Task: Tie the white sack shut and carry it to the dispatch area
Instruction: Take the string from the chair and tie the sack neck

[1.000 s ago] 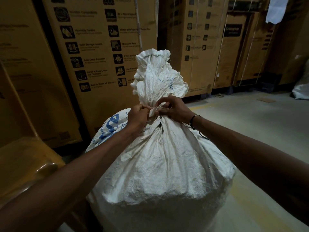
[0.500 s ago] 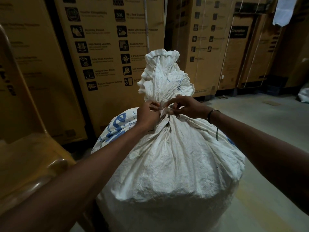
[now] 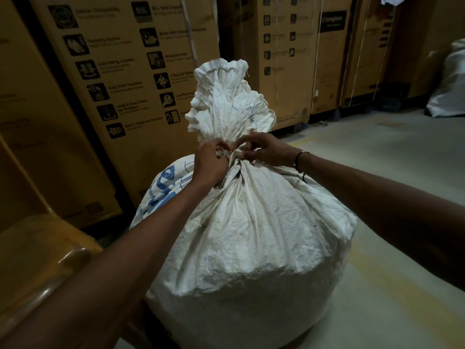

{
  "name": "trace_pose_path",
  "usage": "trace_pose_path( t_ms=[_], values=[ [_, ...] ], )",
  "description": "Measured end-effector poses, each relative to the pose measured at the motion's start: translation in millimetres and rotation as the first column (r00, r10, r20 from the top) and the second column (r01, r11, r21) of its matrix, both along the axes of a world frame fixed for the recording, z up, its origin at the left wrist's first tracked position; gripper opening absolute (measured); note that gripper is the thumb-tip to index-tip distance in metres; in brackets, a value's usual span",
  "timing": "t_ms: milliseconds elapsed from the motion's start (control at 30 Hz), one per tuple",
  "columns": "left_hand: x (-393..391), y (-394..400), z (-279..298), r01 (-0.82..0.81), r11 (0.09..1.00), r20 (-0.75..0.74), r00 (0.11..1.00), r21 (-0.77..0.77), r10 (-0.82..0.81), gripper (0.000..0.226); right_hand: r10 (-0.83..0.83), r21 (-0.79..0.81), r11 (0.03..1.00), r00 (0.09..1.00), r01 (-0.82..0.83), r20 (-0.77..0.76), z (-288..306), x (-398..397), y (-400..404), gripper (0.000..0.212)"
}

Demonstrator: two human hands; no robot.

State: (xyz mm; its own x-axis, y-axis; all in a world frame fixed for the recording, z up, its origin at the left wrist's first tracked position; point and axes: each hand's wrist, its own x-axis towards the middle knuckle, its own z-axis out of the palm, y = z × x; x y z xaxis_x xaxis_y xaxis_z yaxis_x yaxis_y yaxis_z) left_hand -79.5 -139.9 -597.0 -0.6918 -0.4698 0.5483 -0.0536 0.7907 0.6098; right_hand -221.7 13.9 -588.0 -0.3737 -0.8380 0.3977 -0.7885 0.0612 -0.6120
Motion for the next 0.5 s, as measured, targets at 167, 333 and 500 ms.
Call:
trace_pose_path(
  t_ms=[167,333,500],
  values=[
    [-0.5,1.9,3.8,-0.013,1.000,0.032,0.999,0.002,0.013,0.014,-0.044,-0.016,0.999,0.999,0.044,-0.011,-1.1,1.5,-5.9,0.028],
    [-2.1,3.0,5.1,-0.056,0.998,0.073,0.996,0.036,0.053,0.008,-0.073,-0.065,0.995,0.997,0.071,-0.027,-5.5,2.8,-10.6,0.020],
    [-10.6,-6.4,3.7,-0.046,0.972,0.098,0.995,0.230,0.024,0.015,-0.092,-0.064,0.994,0.995,0.089,-0.048,-7.8,-1.4,-10.2,0.023]
  ],
)
